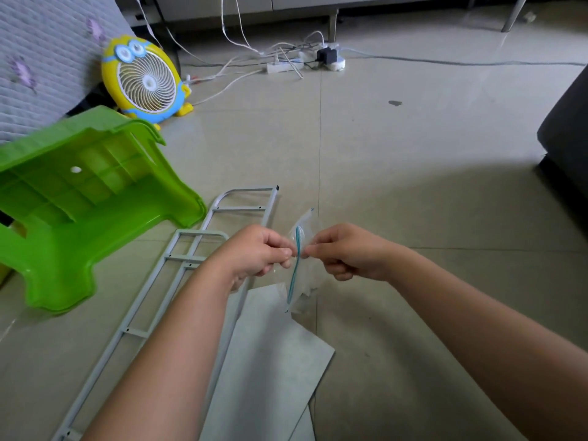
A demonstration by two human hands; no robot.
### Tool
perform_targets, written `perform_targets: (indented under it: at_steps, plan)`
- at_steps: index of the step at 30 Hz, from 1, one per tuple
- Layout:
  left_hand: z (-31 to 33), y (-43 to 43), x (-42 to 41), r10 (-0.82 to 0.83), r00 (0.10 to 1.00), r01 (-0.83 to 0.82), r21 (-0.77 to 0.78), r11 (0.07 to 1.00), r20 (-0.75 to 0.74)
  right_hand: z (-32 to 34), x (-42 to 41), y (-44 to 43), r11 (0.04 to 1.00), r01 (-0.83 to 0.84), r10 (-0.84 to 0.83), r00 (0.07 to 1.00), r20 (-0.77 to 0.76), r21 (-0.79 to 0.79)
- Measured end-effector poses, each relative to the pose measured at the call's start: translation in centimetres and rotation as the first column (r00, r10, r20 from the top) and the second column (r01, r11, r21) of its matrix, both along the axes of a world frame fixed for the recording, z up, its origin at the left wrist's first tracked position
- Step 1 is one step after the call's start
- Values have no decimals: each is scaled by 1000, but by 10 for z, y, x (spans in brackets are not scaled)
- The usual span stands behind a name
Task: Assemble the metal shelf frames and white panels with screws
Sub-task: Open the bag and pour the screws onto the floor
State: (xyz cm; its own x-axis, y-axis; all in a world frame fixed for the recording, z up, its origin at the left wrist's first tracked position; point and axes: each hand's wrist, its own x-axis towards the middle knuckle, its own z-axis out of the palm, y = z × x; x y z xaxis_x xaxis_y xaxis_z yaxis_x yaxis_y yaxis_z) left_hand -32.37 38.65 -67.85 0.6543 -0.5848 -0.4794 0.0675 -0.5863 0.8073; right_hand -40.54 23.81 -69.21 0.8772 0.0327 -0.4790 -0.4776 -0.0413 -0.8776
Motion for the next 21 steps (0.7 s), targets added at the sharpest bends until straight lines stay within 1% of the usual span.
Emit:
perform_targets:
  at_steps: [3, 7, 9, 11, 12, 13, 15, 18, 21]
  plan:
    - [2, -1, -2, -25, 1000, 25, -5, 1000, -17, 0, 0, 2, 998, 35, -33, 999, 39, -61]
    - [5, -6, -3, -1, 1000, 0, 12, 1000, 28, 0, 3, 5, 975, 211, -204, 974, 93, -68]
    - [5, -10, -3, 19, 997, -22, 37, 999, 79, 1, 5, 6, 942, 289, -269, 954, 131, -169]
    - [3, -11, -3, -11, 990, -1, 84, 996, 143, 3, 5, 7, 907, 283, -240, 956, 168, -313]
    - [1, -11, -4, -29, 986, 13, 96, 995, 162, 3, 4, 8, 896, 261, -212, 962, 169, -359]
    - [-1, -11, -6, -38, 985, 22, 97, 995, 167, 3, 2, 8, 893, 249, -200, 966, 165, -374]
    - [-3, -10, -6, -33, 986, 20, 82, 996, 161, 0, 3, 8, 911, 260, -219, 963, 160, -319]
    - [-3, -10, -5, 7, 986, -16, 52, 999, 169, -5, 7, 9, 951, 282, -272, 958, 92, -125]
    - [-2, -9, -6, 25, 982, -37, 65, 997, 188, -10, 12, 10, 958, 282, -282, 959, -16, 52]
